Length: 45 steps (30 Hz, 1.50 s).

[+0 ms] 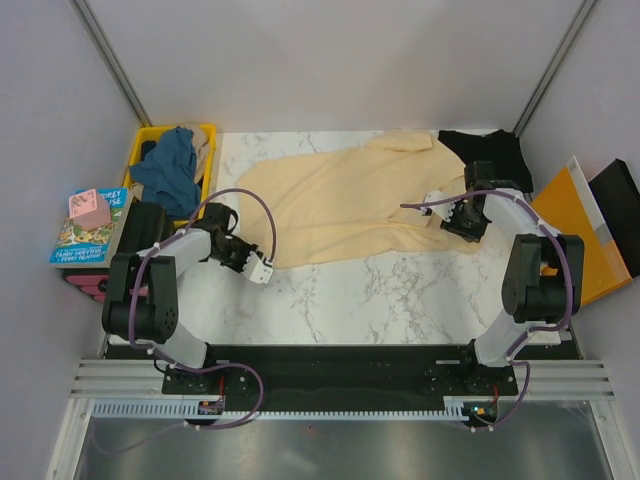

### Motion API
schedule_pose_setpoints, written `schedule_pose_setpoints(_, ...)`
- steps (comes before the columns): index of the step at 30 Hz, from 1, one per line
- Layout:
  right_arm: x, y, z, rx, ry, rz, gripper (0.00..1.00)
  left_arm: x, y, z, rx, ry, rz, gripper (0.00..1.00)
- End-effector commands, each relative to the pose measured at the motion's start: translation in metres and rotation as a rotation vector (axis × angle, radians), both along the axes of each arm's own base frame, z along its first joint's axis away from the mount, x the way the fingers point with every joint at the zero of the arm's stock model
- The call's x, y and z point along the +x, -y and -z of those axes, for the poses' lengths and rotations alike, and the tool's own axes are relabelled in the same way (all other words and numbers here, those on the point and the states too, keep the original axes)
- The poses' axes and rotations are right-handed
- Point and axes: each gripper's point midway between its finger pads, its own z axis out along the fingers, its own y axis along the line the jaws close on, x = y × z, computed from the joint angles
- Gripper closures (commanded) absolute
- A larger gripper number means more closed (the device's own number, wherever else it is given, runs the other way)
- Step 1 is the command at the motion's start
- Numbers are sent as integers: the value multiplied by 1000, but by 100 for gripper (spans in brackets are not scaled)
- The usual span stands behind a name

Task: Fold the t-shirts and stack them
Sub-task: Fold the tshirt

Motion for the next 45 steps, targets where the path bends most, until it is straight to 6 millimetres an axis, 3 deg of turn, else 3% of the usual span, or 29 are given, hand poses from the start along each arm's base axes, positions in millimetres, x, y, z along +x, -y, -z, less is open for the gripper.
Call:
schedule_pose_setpoints(1, -13, -15, -12, 78, -89, -56, 60, 12, -6, 1, 55, 14, -9, 75)
schedule_pose_setpoints(7, -21, -34, -6, 199, -243, -6, 53, 17, -5, 1, 63, 12, -9, 80)
schedule_pose_setpoints(11, -14, -46, 7, 276, -294, 44, 53, 19, -5, 1, 71, 14, -4, 80)
schedule_pose_setpoints(15, -21, -54, 6, 361, -368, 85, 55, 22, -6, -3, 76, 23, -7, 80)
schedule_pose_setpoints(25, 7, -21, -29, 486, -237, 268, 56, 23, -7, -4, 81, 19, -7, 81)
schedule_pose_setpoints(38, -47, -37, -2, 562, -491, 274, 58, 33, -6, -10, 91, 37, 6, 81)
schedule_pose_setpoints(45, -47, -18, 1, 562, -476, 316, 58, 34, -5, -11, 87, 40, 16, 81)
